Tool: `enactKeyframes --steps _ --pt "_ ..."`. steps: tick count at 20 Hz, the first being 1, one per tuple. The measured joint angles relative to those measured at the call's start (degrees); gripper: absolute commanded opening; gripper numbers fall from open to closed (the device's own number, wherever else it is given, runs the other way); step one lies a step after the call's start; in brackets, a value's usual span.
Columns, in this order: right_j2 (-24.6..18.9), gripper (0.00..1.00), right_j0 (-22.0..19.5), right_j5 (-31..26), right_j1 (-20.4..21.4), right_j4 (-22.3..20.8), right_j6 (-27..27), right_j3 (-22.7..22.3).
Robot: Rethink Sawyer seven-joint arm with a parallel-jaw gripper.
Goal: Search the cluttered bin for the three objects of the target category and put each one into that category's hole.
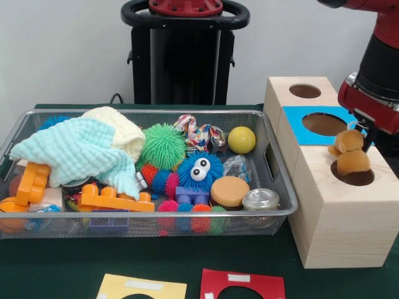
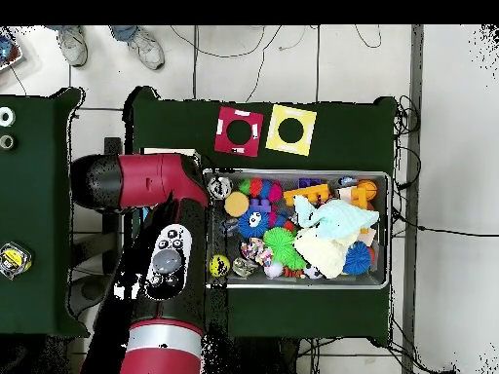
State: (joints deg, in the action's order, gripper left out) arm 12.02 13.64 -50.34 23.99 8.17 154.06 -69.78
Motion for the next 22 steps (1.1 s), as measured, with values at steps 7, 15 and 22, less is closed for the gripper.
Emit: enactKeyframes --steps 7,15,22 --pt "0.12 0.00 0.04 -0.02 -0.08 0.01 0.00 0.12" --pt "0.47 0.00 0.14 -0.29 -0.14 -0.06 -0.01 0.20" --pt "1.29 1.00 0.14 -0.78 -0.21 -0.06 0.00 0.31"
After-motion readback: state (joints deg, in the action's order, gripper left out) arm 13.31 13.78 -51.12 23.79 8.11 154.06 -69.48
